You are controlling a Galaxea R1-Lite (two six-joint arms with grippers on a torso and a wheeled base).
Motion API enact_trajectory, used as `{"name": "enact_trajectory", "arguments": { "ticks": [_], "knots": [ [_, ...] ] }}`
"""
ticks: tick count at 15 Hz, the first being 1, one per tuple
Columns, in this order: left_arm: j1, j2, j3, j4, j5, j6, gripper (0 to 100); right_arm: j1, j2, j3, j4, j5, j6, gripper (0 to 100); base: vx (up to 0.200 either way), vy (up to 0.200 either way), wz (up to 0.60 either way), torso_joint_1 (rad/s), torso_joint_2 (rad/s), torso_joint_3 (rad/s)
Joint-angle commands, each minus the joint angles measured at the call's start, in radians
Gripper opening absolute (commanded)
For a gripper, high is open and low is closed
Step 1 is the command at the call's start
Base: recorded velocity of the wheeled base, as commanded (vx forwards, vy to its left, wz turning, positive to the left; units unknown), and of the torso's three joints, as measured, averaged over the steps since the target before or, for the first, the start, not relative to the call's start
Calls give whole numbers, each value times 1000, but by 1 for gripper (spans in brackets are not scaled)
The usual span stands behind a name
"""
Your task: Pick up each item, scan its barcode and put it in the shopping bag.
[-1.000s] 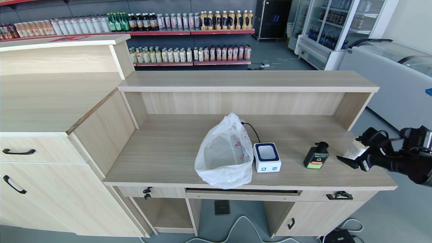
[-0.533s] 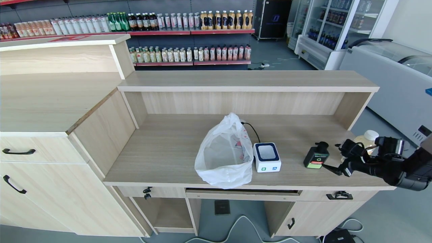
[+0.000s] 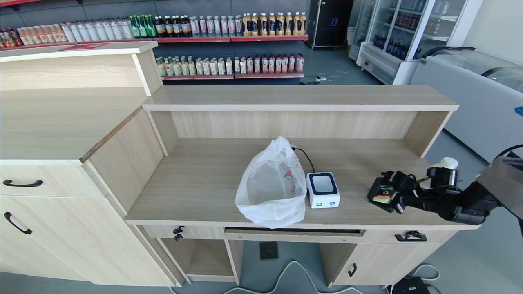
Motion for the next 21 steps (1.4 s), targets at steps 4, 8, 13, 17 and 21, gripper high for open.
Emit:
{"name": "enact_trajectory", "arguments": {
  "ticks": [4,8,13,17,21],
  "knots": [
    [0,1,0,0,0,-2,100,62,84,-129,42,4,11,100,0,0,0,0,0,0],
    [0,1,0,0,0,0,100,77,87,-119,42,4,11,0,0,0,0,0,0,0],
    [0,1,0,0,0,0,100,76,3,-109,37,52,68,0,0,0,0,0,0,0],
    [0,1,0,0,0,0,100,42,-143,26,28,114,128,0,0,0,0,0,0,0],
    [0,1,0,0,0,0,100,-33,-430,280,-99,205,389,0,0,0,0,0,0,0]
  ]
}}
